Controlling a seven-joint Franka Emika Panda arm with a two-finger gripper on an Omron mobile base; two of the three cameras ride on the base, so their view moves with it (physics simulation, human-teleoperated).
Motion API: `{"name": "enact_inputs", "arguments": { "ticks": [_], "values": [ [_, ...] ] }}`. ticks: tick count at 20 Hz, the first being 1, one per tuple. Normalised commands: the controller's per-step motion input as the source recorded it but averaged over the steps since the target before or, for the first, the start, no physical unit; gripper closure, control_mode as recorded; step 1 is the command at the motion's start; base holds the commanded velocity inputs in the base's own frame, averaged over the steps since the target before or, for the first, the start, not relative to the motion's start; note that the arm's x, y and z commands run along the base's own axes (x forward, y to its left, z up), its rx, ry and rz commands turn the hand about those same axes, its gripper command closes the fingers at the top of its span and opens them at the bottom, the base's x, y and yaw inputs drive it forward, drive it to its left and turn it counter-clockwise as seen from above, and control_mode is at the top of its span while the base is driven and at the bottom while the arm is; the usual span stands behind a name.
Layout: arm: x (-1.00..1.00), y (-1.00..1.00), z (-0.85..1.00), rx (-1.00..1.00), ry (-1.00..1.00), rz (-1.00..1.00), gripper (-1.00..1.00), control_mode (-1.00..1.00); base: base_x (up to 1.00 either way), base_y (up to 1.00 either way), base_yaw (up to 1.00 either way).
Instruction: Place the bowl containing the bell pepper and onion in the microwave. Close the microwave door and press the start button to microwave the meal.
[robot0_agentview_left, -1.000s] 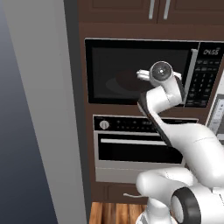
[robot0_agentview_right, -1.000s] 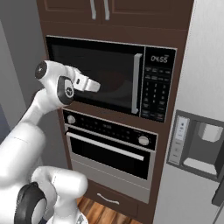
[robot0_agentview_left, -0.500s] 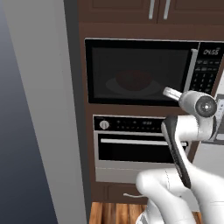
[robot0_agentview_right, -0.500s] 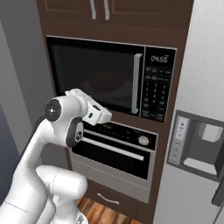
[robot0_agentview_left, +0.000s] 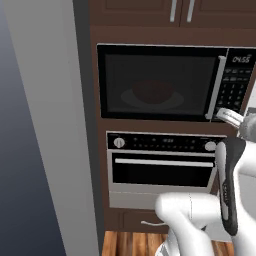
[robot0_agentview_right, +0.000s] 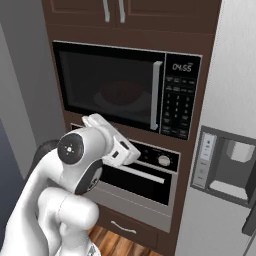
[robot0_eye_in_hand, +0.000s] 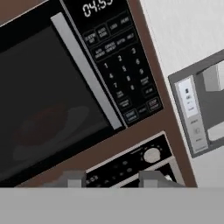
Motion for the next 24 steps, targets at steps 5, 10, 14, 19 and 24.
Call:
{"name": "enact_inputs", "arguments": {
  "ticks": [5,10,14,19,24],
  "values": [
    [-0.22,-0.33,0.21,0.33,0.02,0.00,1.00,-1.00,0.00,0.00,0.00],
    [0.00,-0.18,0.10,0.35,0.00,0.00,1.00,-1.00,0.00,0.00,0.00],
    [0.05,-0.03,-0.01,0.30,0.01,0.00,1.00,-1.00,0.00,0.00,0.00],
    [0.24,0.00,-0.08,0.28,0.02,0.00,1.00,-1.00,0.00,0.00,0.00],
    [0.23,0.00,-0.33,0.06,-0.02,-0.06,1.00,-1.00,0.00,0.00,0.00]
  ]
}}
